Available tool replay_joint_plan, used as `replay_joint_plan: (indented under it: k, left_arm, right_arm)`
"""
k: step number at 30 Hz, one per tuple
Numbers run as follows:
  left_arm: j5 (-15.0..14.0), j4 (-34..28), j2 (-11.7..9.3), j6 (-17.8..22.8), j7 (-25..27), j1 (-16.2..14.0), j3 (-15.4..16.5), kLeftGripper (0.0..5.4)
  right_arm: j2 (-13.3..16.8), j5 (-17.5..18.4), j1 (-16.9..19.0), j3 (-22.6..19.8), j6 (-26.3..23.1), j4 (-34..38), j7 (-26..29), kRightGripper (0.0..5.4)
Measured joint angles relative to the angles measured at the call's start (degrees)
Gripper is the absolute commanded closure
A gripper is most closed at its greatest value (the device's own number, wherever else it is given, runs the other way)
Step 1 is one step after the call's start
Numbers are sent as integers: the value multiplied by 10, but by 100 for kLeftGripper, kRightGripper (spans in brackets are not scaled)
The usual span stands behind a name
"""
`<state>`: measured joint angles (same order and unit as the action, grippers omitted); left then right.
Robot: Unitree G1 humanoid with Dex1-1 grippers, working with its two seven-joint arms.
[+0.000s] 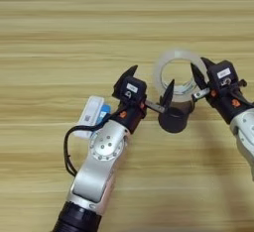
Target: Move the objects on the table
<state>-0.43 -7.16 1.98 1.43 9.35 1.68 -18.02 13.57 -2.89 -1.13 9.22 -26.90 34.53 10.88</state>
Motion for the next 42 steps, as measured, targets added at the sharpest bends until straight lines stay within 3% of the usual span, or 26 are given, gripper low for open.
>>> replay_joint_plan:
  k: [17,42]
  left_arm:
    - [1,12,1,0,-2,0,5,0]
    - [3,28,0,-3,-2,3,10,253]
  right_arm:
    - [-3,-13,19,44,1,5,8,433]
    - [-9,-23,19,48,15,-15,8,433]
